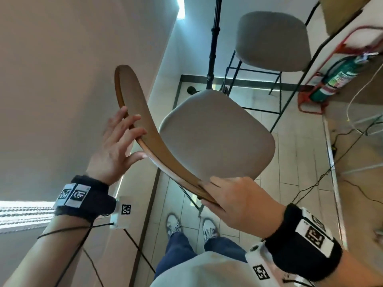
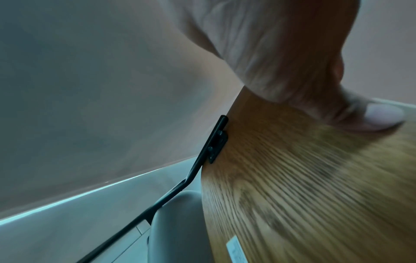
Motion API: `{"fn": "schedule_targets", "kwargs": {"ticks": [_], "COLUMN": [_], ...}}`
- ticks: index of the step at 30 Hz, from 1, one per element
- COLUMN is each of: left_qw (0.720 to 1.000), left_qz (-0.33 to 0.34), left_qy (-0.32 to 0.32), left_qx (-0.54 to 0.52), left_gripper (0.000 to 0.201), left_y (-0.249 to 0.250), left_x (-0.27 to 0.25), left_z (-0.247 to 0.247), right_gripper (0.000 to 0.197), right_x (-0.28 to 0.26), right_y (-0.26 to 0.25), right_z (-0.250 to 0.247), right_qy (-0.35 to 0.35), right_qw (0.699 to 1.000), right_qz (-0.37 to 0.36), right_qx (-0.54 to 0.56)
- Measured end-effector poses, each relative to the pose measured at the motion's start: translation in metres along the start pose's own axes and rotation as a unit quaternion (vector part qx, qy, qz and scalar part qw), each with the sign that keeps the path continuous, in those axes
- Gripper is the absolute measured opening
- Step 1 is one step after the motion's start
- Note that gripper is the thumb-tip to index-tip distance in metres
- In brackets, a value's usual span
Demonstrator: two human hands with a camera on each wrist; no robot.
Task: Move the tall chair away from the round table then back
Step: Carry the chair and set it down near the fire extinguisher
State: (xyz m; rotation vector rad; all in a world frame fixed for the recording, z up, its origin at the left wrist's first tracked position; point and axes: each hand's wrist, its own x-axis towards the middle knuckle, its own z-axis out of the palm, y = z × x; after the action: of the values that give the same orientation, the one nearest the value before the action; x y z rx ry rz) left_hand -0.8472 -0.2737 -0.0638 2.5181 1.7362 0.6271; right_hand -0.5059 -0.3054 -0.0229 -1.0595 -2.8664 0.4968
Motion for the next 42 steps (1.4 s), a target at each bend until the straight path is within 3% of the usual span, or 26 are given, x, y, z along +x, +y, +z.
{"fn": "schedule_targets", "kwargs": {"ticks": [4, 12, 15, 19, 23, 28, 31, 34, 39, 42], "left_qw": [1.0, 0.997, 0.994, 0.993, 0.994, 0.996, 0.995, 0.995, 0.996, 0.999], "left_qz": [0.022, 0.063, 0.08, 0.088, 0.063, 0.042, 0.049, 0.052, 0.056, 0.038], "left_qy": [0.004, 0.025, 0.042, 0.046, 0.054, 0.055, 0.059, 0.057, 0.033, 0.001], "left_qx": [-0.013, -0.047, -0.065, -0.07, -0.074, -0.059, -0.057, -0.06, -0.058, -0.005], "left_gripper": [0.077, 0.058, 0.053, 0.061, 0.06, 0.057, 0.052, 0.042, 0.03, 0.035], "left_y": [-0.015, -0.014, 0.0, 0.025, 0.056, 0.086, 0.098, 0.101, 0.095, 0.073], "left_x": [0.016, 0.026, 0.03, 0.03, 0.02, 0.008, 0.006, 0.013, 0.035, 0.033], "left_z": [0.002, 0.003, 0.004, 0.009, 0.015, 0.019, 0.021, 0.021, 0.013, 0.004], "right_gripper": [0.034, 0.042, 0.046, 0.048, 0.048, 0.046, 0.042, 0.036, 0.023, 0.023], "right_x": [-0.002, -0.011, -0.022, -0.043, -0.061, -0.077, -0.085, -0.087, -0.079, -0.061], "right_y": [0.004, 0.019, 0.031, 0.054, 0.075, 0.106, 0.124, 0.138, 0.141, 0.138], "right_z": [0.002, -0.005, -0.011, -0.018, -0.032, -0.044, -0.048, -0.053, -0.043, -0.032], "right_qy": [0.019, -0.013, -0.034, -0.054, -0.069, -0.098, -0.08, -0.027, 0.089, 0.126], "right_qw": [1.0, 0.999, 0.999, 0.997, 0.995, 0.988, 0.984, 0.988, 0.984, 0.978], "right_qz": [-0.009, -0.028, -0.028, -0.053, -0.073, -0.099, -0.108, -0.072, 0.075, 0.116], "right_qx": [0.015, 0.015, 0.013, 0.011, -0.002, -0.071, -0.115, -0.132, -0.134, -0.117]}}
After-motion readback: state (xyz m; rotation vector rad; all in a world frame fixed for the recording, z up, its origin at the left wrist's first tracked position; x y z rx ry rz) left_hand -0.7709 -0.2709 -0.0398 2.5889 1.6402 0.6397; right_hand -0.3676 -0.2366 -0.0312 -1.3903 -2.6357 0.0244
